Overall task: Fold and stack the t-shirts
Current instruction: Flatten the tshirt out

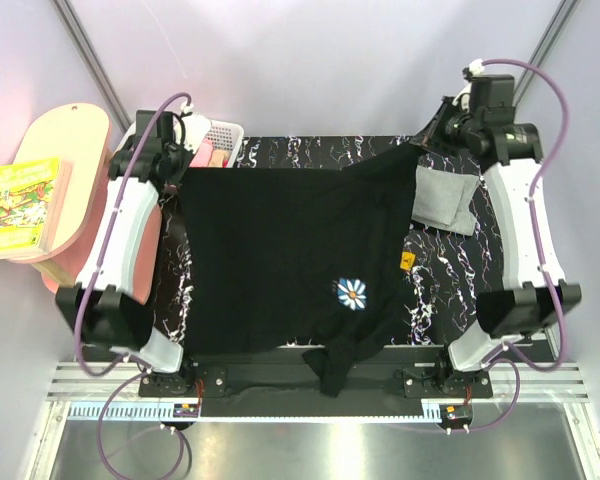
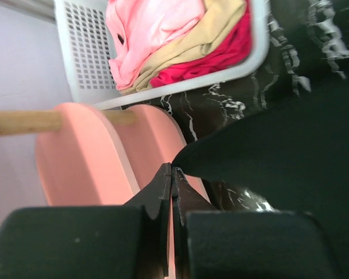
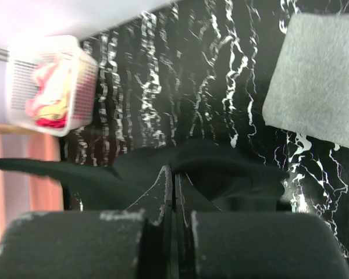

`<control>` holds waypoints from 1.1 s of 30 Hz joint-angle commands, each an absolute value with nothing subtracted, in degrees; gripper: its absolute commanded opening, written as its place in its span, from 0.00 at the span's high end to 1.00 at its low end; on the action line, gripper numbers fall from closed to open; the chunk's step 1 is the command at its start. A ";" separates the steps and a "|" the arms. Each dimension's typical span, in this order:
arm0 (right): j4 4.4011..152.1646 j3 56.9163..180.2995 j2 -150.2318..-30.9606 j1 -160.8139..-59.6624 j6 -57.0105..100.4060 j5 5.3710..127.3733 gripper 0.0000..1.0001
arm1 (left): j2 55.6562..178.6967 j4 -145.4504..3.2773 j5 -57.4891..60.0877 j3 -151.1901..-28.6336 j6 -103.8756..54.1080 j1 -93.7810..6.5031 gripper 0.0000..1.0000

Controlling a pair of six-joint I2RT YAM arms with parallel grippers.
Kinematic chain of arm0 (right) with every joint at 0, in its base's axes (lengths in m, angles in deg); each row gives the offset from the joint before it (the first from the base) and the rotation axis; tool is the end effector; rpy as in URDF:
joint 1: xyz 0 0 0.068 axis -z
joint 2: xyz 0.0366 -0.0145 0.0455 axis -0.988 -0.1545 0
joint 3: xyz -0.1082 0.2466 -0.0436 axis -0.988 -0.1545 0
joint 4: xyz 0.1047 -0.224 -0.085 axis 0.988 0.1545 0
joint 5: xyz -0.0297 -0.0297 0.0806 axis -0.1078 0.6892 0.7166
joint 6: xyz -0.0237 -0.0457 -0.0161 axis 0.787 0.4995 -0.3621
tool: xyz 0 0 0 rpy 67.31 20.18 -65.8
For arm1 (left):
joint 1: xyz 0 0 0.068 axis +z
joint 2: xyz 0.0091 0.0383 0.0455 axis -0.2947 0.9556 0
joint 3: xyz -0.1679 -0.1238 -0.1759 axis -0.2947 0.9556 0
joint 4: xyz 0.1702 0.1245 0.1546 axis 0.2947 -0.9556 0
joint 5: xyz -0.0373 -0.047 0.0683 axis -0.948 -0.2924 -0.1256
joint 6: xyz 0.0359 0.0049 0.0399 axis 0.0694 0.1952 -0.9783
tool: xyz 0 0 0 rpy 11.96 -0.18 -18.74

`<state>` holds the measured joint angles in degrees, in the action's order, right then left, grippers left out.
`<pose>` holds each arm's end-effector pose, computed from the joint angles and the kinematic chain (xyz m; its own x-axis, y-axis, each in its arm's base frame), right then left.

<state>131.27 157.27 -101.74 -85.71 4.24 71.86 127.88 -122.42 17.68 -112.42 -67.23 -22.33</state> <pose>0.3257 0.0343 0.4682 -0.5864 0.3546 -0.7283 -0.0329 0.8879 0.4588 0.3174 -0.0238 0.4017 -0.5663 0.5599 -0.6047 0.3173 0.8253 0.4670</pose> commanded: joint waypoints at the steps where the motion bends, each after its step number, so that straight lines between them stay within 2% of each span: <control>1: 124.10 156.70 -105.92 -84.45 3.82 73.75 1.00 | 131.93 -116.00 17.12 -117.41 -69.95 -20.83 1.00; 5: 123.39 157.58 -111.54 -84.28 3.99 74.55 1.00 | 138.26 -115.47 17.03 -118.64 -70.04 -20.83 1.00; 11: 122.77 158.11 -114.98 -84.28 4.52 76.39 1.00 | 141.00 -113.45 17.64 -117.59 -71.27 -20.83 1.00; 19: 121.02 150.47 -111.21 -84.36 5.66 74.38 1.00 | 140.47 -108.27 19.40 -112.23 -73.55 -20.83 1.00; 33: 126.63 165.84 -124.73 -82.52 6.81 74.37 1.00 | 154.18 -108.35 22.04 -125.06 -74.87 -20.83 1.00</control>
